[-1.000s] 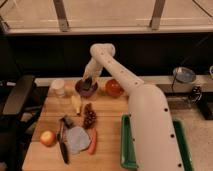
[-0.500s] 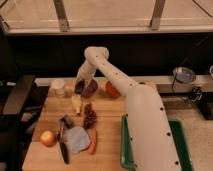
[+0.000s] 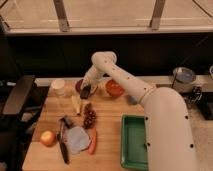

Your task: Wipe purple bowl with eraser

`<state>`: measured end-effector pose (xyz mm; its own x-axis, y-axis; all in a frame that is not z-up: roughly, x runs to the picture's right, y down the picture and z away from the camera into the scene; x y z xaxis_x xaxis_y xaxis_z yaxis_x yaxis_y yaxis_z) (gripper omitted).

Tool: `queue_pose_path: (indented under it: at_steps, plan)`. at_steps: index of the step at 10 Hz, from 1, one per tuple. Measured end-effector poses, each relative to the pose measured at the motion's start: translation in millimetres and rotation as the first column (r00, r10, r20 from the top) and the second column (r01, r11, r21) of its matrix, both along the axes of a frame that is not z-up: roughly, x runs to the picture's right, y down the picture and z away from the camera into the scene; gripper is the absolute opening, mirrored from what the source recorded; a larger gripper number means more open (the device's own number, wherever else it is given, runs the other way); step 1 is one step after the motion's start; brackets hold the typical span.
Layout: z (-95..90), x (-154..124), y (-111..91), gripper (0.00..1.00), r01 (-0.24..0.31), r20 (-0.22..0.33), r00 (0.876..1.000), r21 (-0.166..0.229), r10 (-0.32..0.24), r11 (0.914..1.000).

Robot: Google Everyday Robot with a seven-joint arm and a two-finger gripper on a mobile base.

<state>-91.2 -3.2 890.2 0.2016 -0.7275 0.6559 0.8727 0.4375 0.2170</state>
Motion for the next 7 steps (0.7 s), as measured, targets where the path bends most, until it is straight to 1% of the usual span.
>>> queue_pose_path:
  at_steps: [1,2,3,5,7]
  plan:
    - [-0.1,12.9,-6.8,0.0,-0.005,-0.023,1.0,0.007,0.006,1.0]
    - [3.5,22.5,-19.3,0.0,-0.007,-0.042,0.999,0.016,0.007,0.9999]
    - [7.8,25.0,-29.5,0.0,0.0,-0.046,0.999,0.023,0.001,0.9997]
    - [13.9,16.3,-39.4,0.0,0.018,-0.035,0.999,0.031,-0.017,0.9994]
    - [19.7,-12.0,-45.1,0.0,0.042,-0.003,0.999,0.036,-0.042,0.9985]
